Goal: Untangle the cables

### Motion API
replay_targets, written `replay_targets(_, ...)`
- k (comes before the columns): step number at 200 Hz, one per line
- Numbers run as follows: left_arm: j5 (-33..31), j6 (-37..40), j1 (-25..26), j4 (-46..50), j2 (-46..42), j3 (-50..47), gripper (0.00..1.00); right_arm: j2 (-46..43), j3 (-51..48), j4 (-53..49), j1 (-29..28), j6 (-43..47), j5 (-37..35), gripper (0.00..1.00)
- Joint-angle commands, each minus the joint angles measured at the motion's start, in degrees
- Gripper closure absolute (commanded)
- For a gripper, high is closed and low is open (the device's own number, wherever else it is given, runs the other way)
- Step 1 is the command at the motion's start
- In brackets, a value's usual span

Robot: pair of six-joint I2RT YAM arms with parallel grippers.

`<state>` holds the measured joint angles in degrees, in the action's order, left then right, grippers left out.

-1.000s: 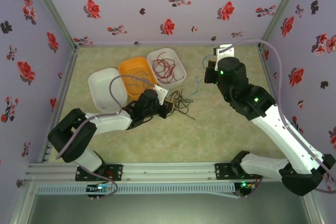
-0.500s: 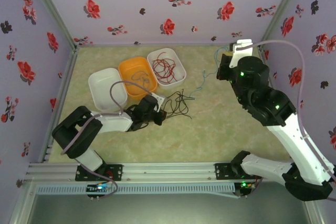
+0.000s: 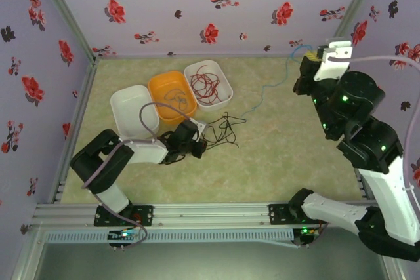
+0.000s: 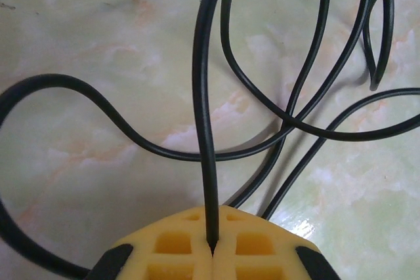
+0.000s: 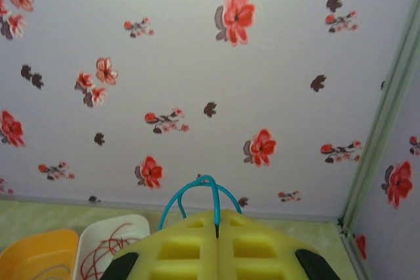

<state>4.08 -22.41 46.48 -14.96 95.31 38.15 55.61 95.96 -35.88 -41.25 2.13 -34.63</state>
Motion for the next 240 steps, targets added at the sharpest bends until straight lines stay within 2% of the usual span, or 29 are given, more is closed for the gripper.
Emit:
replay_targets(1, -0.84, -0.87, -0.42, 3.45, 2.53, 0.27, 1.00, -2.46, 0.26, 5.41, 0.06, 3.32, -2.02, 1.00)
replay_targets(102, -0.82, -1.21, -0.49, 4.59, -0.08, 0.91, 1.00, -1.28, 0.84, 6.49, 0.03, 2.72, 1.90, 1.00)
replay_targets(152, -0.37, -0.05, -0.42, 5.80, -9.38, 3.54, 0.53, 1.52, -1.04, 5.00, 0.04, -2.55, 7.17, 0.99)
replay_targets(184, 0.28, 2.85, -0.34, 5.27, -15.24, 5.17, 0.37, 4.06, -0.37, 4.12, 0.03, -4.13, 9.56, 0.98)
replay_targets(208, 1.39, 8.07, -0.17, 1.51, -18.57, 6.76, 0.26, 5.49, 0.41, 3.80, 0.03, -5.05, 11.13, 0.98)
replay_targets(240, 4.64, 16.67, 0.86, -5.04, -15.82, 12.61, 0.07, 6.56, 0.76, 4.40, 0.03, -5.56, 12.52, 0.98)
